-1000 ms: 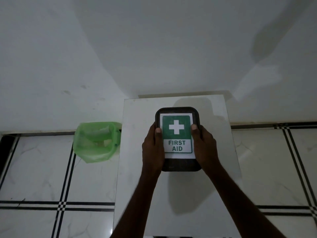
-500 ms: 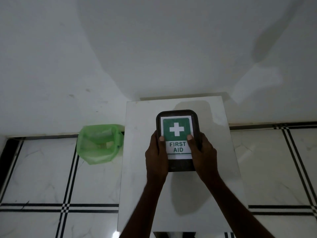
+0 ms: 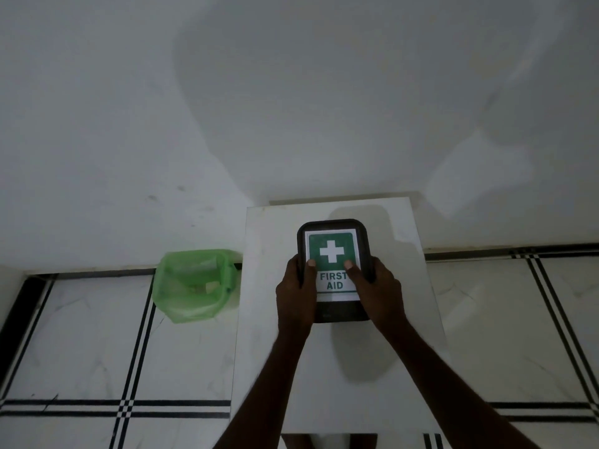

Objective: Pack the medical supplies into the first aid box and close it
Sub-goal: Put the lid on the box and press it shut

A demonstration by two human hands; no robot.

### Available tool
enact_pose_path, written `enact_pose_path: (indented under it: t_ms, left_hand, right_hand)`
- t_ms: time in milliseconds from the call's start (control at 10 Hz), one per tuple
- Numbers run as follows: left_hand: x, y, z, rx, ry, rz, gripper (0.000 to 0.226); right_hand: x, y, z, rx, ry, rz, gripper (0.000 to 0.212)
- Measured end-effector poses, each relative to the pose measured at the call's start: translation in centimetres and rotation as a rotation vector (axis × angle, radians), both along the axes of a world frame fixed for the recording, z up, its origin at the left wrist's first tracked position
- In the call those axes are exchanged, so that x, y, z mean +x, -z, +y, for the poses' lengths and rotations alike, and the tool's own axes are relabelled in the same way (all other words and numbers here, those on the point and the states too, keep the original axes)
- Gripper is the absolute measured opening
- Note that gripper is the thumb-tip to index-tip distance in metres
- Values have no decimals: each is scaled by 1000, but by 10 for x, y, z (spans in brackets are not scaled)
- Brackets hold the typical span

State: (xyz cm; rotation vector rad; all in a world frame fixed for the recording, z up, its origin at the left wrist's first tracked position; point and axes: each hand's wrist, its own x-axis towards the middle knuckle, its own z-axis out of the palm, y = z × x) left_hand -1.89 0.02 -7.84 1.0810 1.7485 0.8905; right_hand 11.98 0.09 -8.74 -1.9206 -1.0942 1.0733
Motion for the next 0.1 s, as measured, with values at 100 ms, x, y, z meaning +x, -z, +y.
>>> enact_pose_path:
  t_ms: [100]
  left_hand:
    - [-8,-15,4,6,-44,75,51]
  right_hand:
    - [6,-20,5,-19,35,-53,60]
